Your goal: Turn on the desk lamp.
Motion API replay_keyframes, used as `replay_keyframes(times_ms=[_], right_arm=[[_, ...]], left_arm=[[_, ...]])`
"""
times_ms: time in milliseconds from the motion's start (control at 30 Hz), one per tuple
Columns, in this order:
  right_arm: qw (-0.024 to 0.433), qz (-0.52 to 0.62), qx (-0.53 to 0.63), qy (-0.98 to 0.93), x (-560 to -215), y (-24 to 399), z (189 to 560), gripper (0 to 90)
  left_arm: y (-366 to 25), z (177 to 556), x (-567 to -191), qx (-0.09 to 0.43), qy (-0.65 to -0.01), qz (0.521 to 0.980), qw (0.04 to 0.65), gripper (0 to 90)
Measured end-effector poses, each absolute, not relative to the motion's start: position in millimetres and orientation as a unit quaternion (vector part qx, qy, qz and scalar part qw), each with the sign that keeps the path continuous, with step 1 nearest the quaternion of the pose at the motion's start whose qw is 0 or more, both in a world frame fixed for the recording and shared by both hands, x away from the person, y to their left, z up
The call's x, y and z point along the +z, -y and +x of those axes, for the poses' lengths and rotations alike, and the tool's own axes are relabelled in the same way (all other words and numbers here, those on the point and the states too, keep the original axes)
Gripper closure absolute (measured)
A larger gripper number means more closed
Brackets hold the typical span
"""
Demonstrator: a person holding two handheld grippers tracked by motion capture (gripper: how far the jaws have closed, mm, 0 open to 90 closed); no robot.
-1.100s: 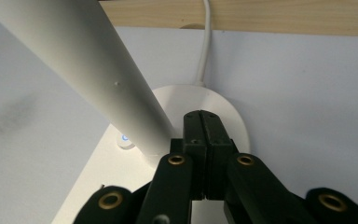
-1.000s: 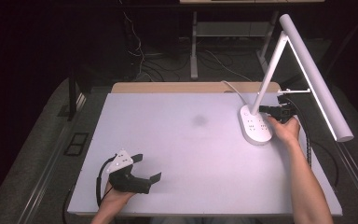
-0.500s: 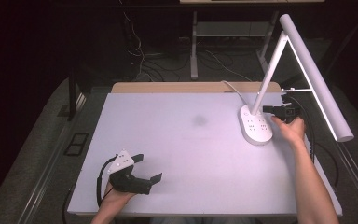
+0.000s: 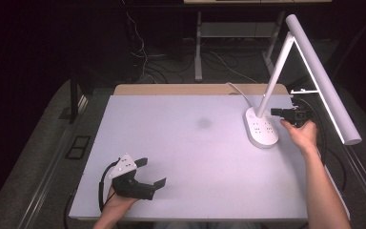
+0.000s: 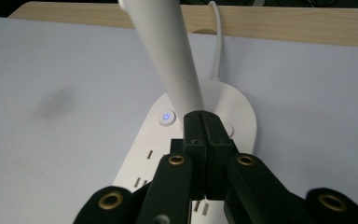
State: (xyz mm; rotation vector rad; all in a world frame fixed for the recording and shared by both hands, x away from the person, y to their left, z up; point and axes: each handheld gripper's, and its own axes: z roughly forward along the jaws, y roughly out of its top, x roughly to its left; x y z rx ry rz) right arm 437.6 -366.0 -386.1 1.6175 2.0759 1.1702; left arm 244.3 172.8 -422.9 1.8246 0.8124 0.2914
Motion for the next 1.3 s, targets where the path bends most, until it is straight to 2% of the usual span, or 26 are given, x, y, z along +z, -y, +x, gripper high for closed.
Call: replay_keyframes(times_ms=[200, 533, 567, 700, 733, 867, 967, 1000, 1300], right_arm=[[0.124, 0.558, 0.406, -0.714, -383, 360, 424, 89.4], [0.105, 0.563, 0.418, -0.705, -380, 349, 403, 66.6], [0.104, 0.563, 0.422, -0.703, -379, 347, 398, 60.2], [0.097, 0.565, 0.428, -0.699, -378, 344, 389, 49.7], [0.093, 0.564, 0.432, -0.698, -378, 341, 382, 38.1], [0.084, 0.55, 0.439, -0.706, -381, 336, 368, 13.4], [0.085, 0.543, 0.444, -0.708, -383, 333, 360, 8.1], [0.083, 0.541, 0.449, -0.706, -383, 331, 355, 0.0], [0.073, 0.509, 0.487, -0.706, -384, 322, 321, 0.2]], left_arm=[[-172, 244, -422, 0.12, -0.338, 0.765, 0.536, 0.0], [-169, 243, -423, 0.124, -0.334, 0.772, 0.527, 0.0], [-169, 243, -423, 0.123, -0.333, 0.772, 0.527, 0.0], [-168, 243, -422, 0.121, -0.331, 0.772, 0.528, 0.0], [-168, 243, -422, 0.121, -0.331, 0.772, 0.528, 0.0], [-169, 243, -422, 0.121, -0.332, 0.77, 0.532, 0.0], [-169, 243, -422, 0.121, -0.334, 0.769, 0.532, 0.0], [-169, 243, -422, 0.121, -0.334, 0.768, 0.532, 0.0], [-170, 243, -422, 0.123, -0.339, 0.767, 0.531, 0.0]])
